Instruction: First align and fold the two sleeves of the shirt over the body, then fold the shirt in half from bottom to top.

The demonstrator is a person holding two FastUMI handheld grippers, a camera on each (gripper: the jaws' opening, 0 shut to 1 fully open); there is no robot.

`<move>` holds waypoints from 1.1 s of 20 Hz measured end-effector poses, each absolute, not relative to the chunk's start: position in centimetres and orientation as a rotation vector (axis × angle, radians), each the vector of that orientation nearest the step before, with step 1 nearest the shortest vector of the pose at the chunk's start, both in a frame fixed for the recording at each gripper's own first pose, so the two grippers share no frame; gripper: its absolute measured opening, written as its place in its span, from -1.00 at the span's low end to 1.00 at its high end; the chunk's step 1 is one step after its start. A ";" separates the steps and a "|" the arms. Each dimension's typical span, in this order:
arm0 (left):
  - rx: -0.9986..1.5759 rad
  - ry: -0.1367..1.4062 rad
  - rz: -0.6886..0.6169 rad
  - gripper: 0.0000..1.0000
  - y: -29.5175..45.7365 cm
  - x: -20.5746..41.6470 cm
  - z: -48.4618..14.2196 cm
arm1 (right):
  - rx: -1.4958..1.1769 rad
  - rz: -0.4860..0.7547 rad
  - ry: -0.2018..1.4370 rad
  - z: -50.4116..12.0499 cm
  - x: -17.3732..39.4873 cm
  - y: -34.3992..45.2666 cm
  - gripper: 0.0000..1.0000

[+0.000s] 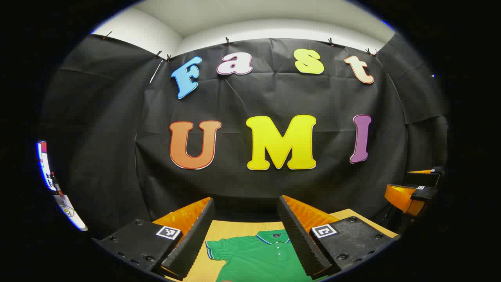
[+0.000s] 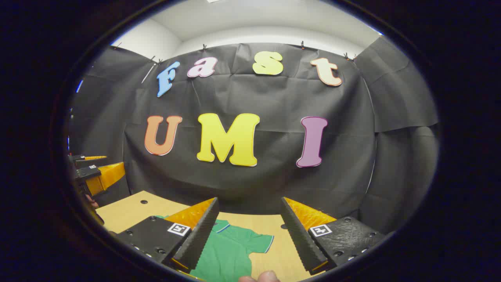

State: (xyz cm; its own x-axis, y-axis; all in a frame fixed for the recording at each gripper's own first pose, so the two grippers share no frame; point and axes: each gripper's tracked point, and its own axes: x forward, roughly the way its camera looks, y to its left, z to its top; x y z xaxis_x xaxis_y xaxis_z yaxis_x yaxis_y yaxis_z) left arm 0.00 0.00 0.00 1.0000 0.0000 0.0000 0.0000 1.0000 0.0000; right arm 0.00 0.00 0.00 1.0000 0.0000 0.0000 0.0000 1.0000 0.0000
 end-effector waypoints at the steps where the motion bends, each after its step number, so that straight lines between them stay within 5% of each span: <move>1: 0.002 0.004 0.001 1.00 0.0 0.3 -0.1 | 0.000 -0.001 0.002 0.0 0.2 -0.1 0.93; 22: 0.035 0.038 0.031 1.00 0.6 1.2 -1.4 | 0.001 0.008 0.076 -2.5 2.7 -1.4 0.93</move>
